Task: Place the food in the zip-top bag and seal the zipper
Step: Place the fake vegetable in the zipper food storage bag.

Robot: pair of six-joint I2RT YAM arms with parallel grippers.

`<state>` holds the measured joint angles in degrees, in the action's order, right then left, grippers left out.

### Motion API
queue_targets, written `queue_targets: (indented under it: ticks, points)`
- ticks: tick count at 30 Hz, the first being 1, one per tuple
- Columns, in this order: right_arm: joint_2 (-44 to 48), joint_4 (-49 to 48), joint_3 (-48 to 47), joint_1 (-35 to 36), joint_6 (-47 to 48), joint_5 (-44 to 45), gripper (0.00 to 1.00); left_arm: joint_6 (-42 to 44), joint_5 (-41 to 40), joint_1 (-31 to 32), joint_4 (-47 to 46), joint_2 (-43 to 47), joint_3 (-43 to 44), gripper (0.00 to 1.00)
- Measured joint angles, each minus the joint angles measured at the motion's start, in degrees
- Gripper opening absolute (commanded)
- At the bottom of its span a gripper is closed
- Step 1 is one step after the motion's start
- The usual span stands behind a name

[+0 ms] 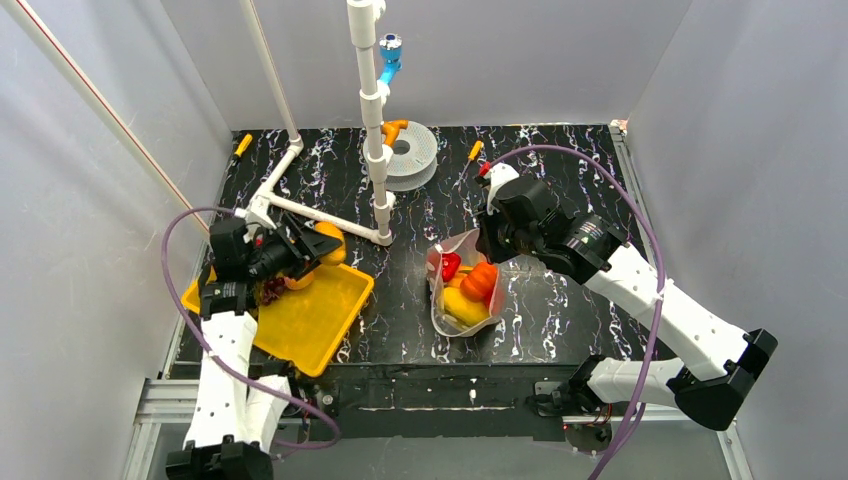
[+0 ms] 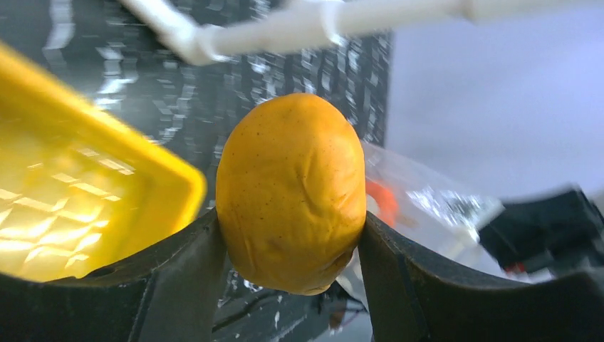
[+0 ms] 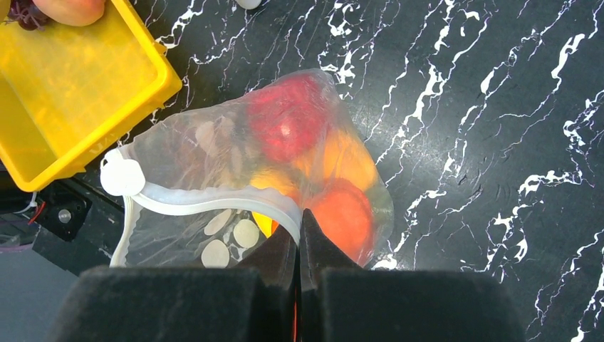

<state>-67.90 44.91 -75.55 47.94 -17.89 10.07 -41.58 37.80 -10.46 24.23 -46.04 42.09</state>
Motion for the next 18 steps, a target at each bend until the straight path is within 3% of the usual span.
queue_targets:
  ticks: [8,18]
  points:
    - [0.0,-0.5,0.0,0.0,-0.3,-1.5,0.01,-8.0,9.8,18.8,-18.5,6.5,0.2,0.36]
    - [-0.1,-2.3,0.0,0.0,-2.1,-3.5,0.01,-13.5,8.8,41.0,-35.3,0.9,0.9,0.39]
